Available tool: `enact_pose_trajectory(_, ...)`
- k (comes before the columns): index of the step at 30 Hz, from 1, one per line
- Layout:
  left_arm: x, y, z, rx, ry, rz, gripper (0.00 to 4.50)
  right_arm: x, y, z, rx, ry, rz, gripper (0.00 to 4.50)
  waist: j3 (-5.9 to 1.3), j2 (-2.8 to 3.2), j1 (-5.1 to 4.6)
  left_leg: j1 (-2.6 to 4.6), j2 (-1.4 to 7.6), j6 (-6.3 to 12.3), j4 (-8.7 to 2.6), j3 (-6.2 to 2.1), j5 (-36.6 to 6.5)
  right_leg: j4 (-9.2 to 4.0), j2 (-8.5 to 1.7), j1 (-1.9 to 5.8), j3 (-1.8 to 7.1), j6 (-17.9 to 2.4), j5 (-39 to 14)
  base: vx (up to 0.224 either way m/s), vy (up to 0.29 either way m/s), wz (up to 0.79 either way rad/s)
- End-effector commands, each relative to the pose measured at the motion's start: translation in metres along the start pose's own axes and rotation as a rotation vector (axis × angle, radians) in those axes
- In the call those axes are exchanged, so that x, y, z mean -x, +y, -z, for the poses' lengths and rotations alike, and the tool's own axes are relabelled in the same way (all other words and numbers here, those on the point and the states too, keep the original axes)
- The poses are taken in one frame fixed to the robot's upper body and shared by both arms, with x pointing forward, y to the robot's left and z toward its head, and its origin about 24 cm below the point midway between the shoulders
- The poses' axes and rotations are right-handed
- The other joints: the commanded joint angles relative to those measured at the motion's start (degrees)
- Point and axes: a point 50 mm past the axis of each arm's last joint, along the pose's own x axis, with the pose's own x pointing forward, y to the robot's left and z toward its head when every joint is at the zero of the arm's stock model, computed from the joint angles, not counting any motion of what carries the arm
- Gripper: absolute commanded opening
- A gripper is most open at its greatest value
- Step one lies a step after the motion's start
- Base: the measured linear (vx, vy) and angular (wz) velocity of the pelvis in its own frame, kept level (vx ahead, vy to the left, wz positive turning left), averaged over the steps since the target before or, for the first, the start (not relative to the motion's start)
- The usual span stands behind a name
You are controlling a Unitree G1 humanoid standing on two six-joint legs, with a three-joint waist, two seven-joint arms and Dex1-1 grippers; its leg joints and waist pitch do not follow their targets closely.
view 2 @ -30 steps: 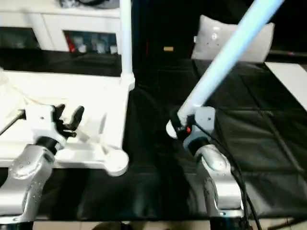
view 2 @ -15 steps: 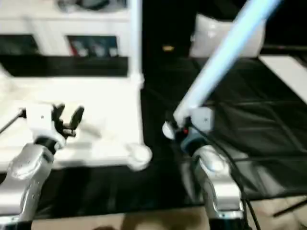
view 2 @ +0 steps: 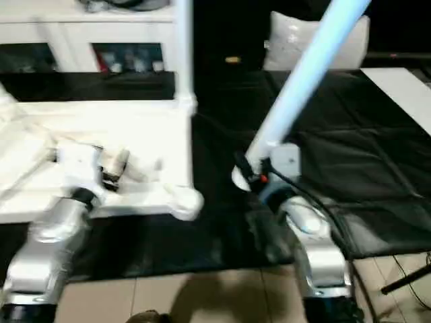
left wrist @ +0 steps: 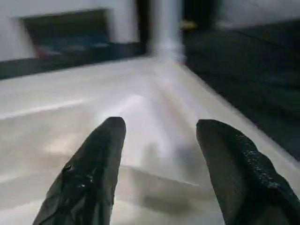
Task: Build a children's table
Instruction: Move to table
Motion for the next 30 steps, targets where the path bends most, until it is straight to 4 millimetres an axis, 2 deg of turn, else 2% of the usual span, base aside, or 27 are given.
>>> enact_pose_trajectory(1, -0.002, 0.008, 0.007, -0.062, 0.059, 0.100, 2.80, -0.005, 0.006, -0.011, 0.009, -0.054, -0.027, 1.87, -3.21, -1.24, 1.36, 0.40, 2.35, 0.52, -1.88, 0.27, -1.7, -6.73, -5.48, 2.40, 2.71, 4.6, 3.4, -0.058, -0.125, -0.05)
enact_pose_trajectory(2, -0.003, 0.009, 0.007, -0.070, 0.064, 0.133, 2.80, -0.006, 0.006, -0.012, 0.008, -0.059, -0.029, 1.87, -3.04, -0.65, 1.44, 0.57, 2.97, -0.32, -2.51, 0.19, -2.5, -6.97, -5.01, 2.08, 2.41, 3.5, 0.0, -0.058, -0.125, -0.05)
enact_pose_trajectory(3, -0.005, 0.009, 0.005, -0.078, 0.052, 0.175, 2.80, -0.006, 0.006, -0.014, 0.009, -0.068, -0.031, 1.87, -2.94, -0.01, 1.28, 1.17, 4.16, -2.08, -3.33, 0.34, -6.4, -7.00, -4.41, 1.55, 2.30, -0.1, -6.0, -0.052, -0.075, -0.08)
enact_pose_trajectory(4, -0.006, 0.009, 0.004, -0.067, 0.049, 0.243, 2.97, -0.006, 0.006, -0.015, 0.004, -0.080, -0.038, 1.87, -2.83, 0.36, 1.16, 1.29, 4.93, -3.71, -4.12, 0.42, -9.6, -6.77, -3.79, 1.49, 2.17, -3.4, -9.4, 0.000, 0.000, 0.00)
enact_pose_trajectory(5, -0.007, 0.009, 0.003, -0.063, 0.053, 0.277, 3.08, -0.006, 0.006, -0.016, -0.002, -0.085, -0.042, 1.87, -2.76, 0.50, 1.17, 1.68, 5.26, -4.31, -4.42, 0.46, -11.4, -6.74, -3.45, 1.13, 2.13, -4.5, -10.9, 0.000, 0.000, 0.00)
enact_pose_trajectory(6, -0.009, 0.009, 0.001, -0.097, 0.057, 0.338, 3.15, -0.006, 0.005, -0.016, -0.011, -0.082, -0.055, 1.87, -2.84, 0.50, 1.02, 2.34, 5.84, -5.09, -4.81, 0.55, -14.6, -6.38, -3.11, 0.73, 2.24, -6.7, -10.5, 0.000, 0.000, 0.00)
enact_pose_trajectory(7, -0.012, 0.012, 0.000, -0.150, 0.073, 0.392, 3.18, -0.007, 0.004, -0.015, -0.012, -0.076, -0.069, 1.87, -2.95, 1.00, 1.37, 2.50, 5.95, -5.42, -5.07, 0.57, -15.9, -6.21, -3.13, 0.73, 2.29, -7.6, -9.1, 0.000, 0.000, 0.00)
enact_pose_trajectory(9, -0.013, 0.014, -0.003, -0.174, 0.073, 0.431, 3.26, -0.006, 0.004, -0.017, -0.012, -0.089, -0.090, 1.87, -3.08, 1.51, 1.54, 2.72, 5.97, -5.46, -5.16, 0.64, -16.3, -6.00, -3.31, 0.72, 2.33, -8.4, -6.2, 0.000, 0.000, 0.00)
enact_pose_trajectory(11, -0.013, 0.013, -0.009, -0.177, 0.055, 0.445, 3.36, -0.005, 0.007, -0.018, -0.050, -0.097, -0.118, 1.87, -3.19, 1.25, 1.60, 2.49, 5.99, -5.53, -5.11, 1.09, -15.2, -5.62, -3.51, 1.08, 2.38, -9.5, -0.7, 0.000, 0.000, 0.00)
enact_pose_trajectory(12, -0.013, 0.013, -0.012, -0.161, 0.042, 0.437, 3.36, -0.004, 0.008, -0.018, -0.053, -0.090, -0.121, 1.87, -3.35, 1.45, 1.79, 2.37, 5.87, -5.04, -4.88, 1.34, -13.6, -5.30, -3.63, 1.24, 2.33, -10.1, 1.9, 0.000, 0.000, 0.00)
enact_pose_trajectory(13, -0.013, 0.013, -0.014, -0.139, 0.034, 0.421, 3.36, -0.004, 0.009, -0.017, -0.058, -0.084, -0.122, 1.87, -3.34, 1.32, 1.78, 2.37, 5.88, -4.71, -4.84, 1.54, -13.1, -5.41, -3.63, 1.20, 2.34, -10.3, 2.7, 0.000, 0.000, 0.00)
enact_pose_trajectory(14, -0.013, 0.013, -0.016, -0.123, -0.001, 0.391, 3.36, -0.004, 0.011, -0.015, -0.051, -0.077, -0.114, 1.87, -3.50, 1.56, 1.90, 2.32, 5.87, -4.34, -4.70, 1.59, -11.8, -5.11, -3.76, 1.34, 2.28, -10.8, 4.4, 0.000, 0.000, 0.00)
enact_pose_trajectory(15, -0.013, 0.013, -0.018, -0.106, -0.020, 0.377, 3.36, -0.004, 0.011, -0.014, -0.044, -0.073, -0.112, 1.87, -3.48, 1.48, 1.85, 2.28, 5.87, -4.20, -4.62, 1.73, -11.6, -5.16, -3.71, 1.29, 2.28, -10.9, 5.0, 0.000, 0.000, 0.00)
enact_pose_trajectory(16, -0.010, 0.015, -0.017, 0.021, -0.063, 0.277, 3.36, -0.004, 0.015, -0.010, -0.030, -0.055, -0.101, 1.87, -3.40, 1.14, 1.77, 2.05, 5.79, -3.89, -4.46, 1.88, -11.2, -5.24, -3.92, 1.63, 2.32, -11.4, 5.7, 0.000, 0.000, 0.00)
enact_pose_trajectory(17, -0.010, 0.015, -0.017, 0.021, -0.063, 0.277, 3.36, -0.004, 0.015, -0.010, -0.030, -0.055, -0.101, 1.87, -3.45, 1.22, 1.92, 2.09, 5.80, -3.88, -4.33, 1.94, -11.0, -5.17, -4.00, 1.67, 2.29, -11.7, 5.7, 0.000, 0.000, 0.00)
enact_pose_trajectory(18, -0.004, 0.018, -0.014, 0.150, -0.086, 0.176, 3.36, -0.004, 0.019, -0.008, -0.048, -0.051, -0.106, 1.87, -3.39, 0.59, 1.85, 2.05, 5.77, -3.23, -4.21, 2.12, -10.7, -5.31, -4.05, 1.70, 2.36, -12.0, 5.2, 0.000, 0.000, 0.00)
enact_pose_trajectory(19, -0.001, 0.020, -0.013, 0.179, -0.102, 0.133, 3.36, -0.003, 0.021, -0.008, -0.055, -0.052, -0.112, 1.87, -3.23, 0.52, 1.84, 1.84, 5.80, -2.48, -4.20, 2.19, -10.5, -5.53, -4.09, 1.78, 2.34, -12.2, 4.2, 0.000, 0.000, 0.00)
enact_pose_trajectory(20, 0.001, 0.020, -0.012, 0.189, -0.108, 0.114, 3.36, -0.003, 0.022, -0.008, -0.057, -0.053, -0.115, 1.87, -2.94, -0.24, 1.96, 0.32, 4.96, -0.02, -4.78, 1.21, -10.0, -5.45, -4.68, 2.90, 0.94, -12.5, 3.9, 0.000, 0.000, 0.00)
enact_pose_trajectory(21, 0.003, 0.020, -0.012, 0.194, -0.113, 0.093, 3.36, -0.003, 0.023, -0.007, -0.058, -0.052, -0.119, 1.87, -3.29, 0.58, 1.80, 0.67, 4.99, 3.21, -4.57, 0.77, -9.8, -5.71, -4.93, 2.68, 0.27, -12.7, 2.3, 0.000, 0.000, 0.00)
enact_pose_trajectory(22, 0.009, 0.015, -0.011, 0.205, -0.127, 0.064, 3.36, -0.002, 0.025, -0.006, -0.056, -0.044, -0.131, 1.87, -2.92, 0.08, 1.65, -1.06, 3.90, 6.83, -4.67, -0.31, -9.8, -5.95, -5.22, 3.68, -1.47, -13.5, 1.1, -0.015, -0.023, 0.31)
enact_pose_trajectory(23, 0.010, 0.014, -0.011, 0.207, -0.130, 0.061, 3.36, -0.002, 0.026, -0.006, -0.055, -0.042, -0.133, 1.87, -3.04, 0.97, 1.72, -0.86, 3.84, 7.76, -4.74, -0.54, -10.3, -6.26, -5.32, 3.86, -2.29, -13.7, -1.0, -0.015, -0.023, 0.31)
enact_pose_trajectory(24, 0.011, 0.012, -0.011, 0.216, -0.129, 0.046, 3.36, -0.003, 0.027, -0.006, -0.053, -0.040, -0.141, 1.87, -2.97, 1.12, 1.48, -0.89, 3.55, 9.36, -4.24, -1.34, -10.4, -6.66, -5.52, 3.86, -3.07, -14.6, -4.3, -0.011, -0.016, 0.49)
enact_pose_trajectory(25, 0.011, 0.011, -0.011, 0.221, -0.127, 0.037, 3.36, -0.003, 0.028, -0.006, -0.052, -0.039, -0.146, 1.87, -2.69, 1.37, 1.86, -0.40, 3.68, 8.38, -4.44, -1.62, -15.0, -7.23, -5.53, 4.28, -3.88, -14.6, -11.1, -0.001, -0.011, 0.58)
enact_pose_trajectory(26, 0.012, 0.010, -0.012, 0.227, -0.132, 0.029, 3.36, -0.003, 0.029, -0.006, -0.048, -0.038, -0.154, 1.87, -2.33, 1.43, 1.91, -0.17, 3.68, 6.85, -4.70, -1.72, -18.9, -7.63, -5.52, 4.33, -4.17, -14.1, -15.7, -0.001, -0.011, 0.58)
enact_pose_trajectory(28, 0.012, 0.008, -0.014, 0.212, -0.134, 0.031, 3.36, -0.003, 0.028, -0.006, -0.045, -0.037, -0.155, 1.87, -1.15, 0.96, 2.10, -0.36, 3.45, -0.65, -4.64, -1.64, -32.5, -9.81, -7.07, 5.92, -4.98, -9.4, -34.4, 0.002, 0.000, 0.56)
enact_pose_trajectory(29, 0.012, 0.008, -0.014, 0.210, -0.133, 0.031, 3.36, -0.003, 0.028, -0.006, -0.043, -0.037, -0.156, 1.87, -0.96, 0.98, 2.27, -0.45, 3.31, -1.76, -4.47, -1.52, -34.1, -10.20, -7.36, 6.44, -5.16, -8.3, -37.8, 0.007, 0.006, 0.54)
enact_pose_trajectory(30, 0.012, 0.008, -0.015, 0.211, -0.132, 0.028, 3.36, -0.003, 0.027, -0.006, -0.042, -0.038, -0.157, 1.87, -0.67, 0.30, 2.42, -0.32, 3.26, -2.97, -3.28, -1.13, -35.5, -11.24, -8.64, 7.26, -5.41, -7.0, -44.0, 0.023, 0.028, 0.54)
